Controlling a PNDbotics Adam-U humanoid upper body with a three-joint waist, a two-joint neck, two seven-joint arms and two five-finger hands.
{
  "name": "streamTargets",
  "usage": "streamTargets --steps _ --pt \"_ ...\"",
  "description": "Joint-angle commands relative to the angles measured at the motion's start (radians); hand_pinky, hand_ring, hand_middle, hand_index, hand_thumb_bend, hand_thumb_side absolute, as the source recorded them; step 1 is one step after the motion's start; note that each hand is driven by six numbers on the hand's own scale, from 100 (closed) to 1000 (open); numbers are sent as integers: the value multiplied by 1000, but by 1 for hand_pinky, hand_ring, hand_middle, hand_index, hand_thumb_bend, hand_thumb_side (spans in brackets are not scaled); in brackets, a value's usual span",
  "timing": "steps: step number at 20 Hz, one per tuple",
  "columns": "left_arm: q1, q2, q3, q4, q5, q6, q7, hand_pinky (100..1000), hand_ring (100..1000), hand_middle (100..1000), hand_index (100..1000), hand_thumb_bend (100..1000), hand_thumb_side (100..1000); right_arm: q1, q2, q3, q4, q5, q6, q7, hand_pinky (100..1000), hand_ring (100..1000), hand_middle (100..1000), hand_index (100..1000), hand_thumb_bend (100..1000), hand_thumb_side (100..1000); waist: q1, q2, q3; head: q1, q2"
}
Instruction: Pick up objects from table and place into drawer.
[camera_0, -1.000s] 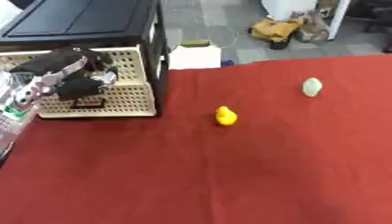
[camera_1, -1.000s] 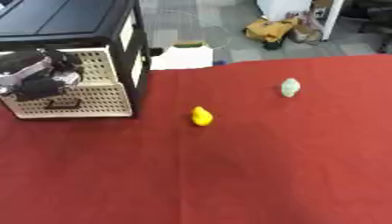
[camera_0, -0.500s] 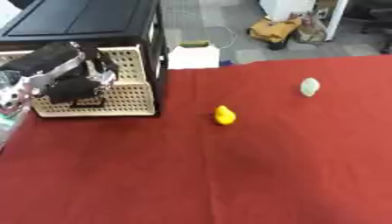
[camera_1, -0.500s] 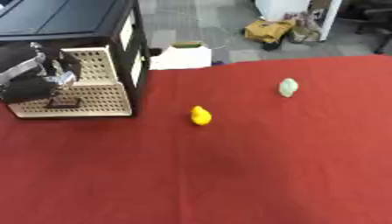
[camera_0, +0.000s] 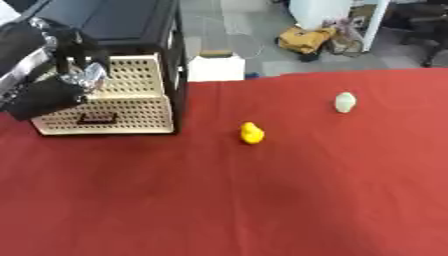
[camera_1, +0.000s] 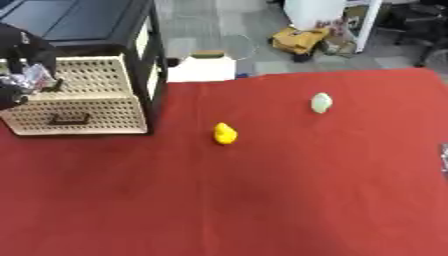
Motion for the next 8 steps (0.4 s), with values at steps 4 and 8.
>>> streamTargets --steps 4,8 --pt "51 -119 82 -48 295 -42 434 287 527 550 748 100 1000 -17 -2 -11 -17 -1 -2 -4 680 720 573 761 129 619 -7 -40 9 -6 29" --pt "110 -210 115 -48 486 -184 636 316 530 552 744 100 1000 -22 9 -3 -17 -5 -3 4 678 722 574 761 107 610 -10 -63 14 -2 34"
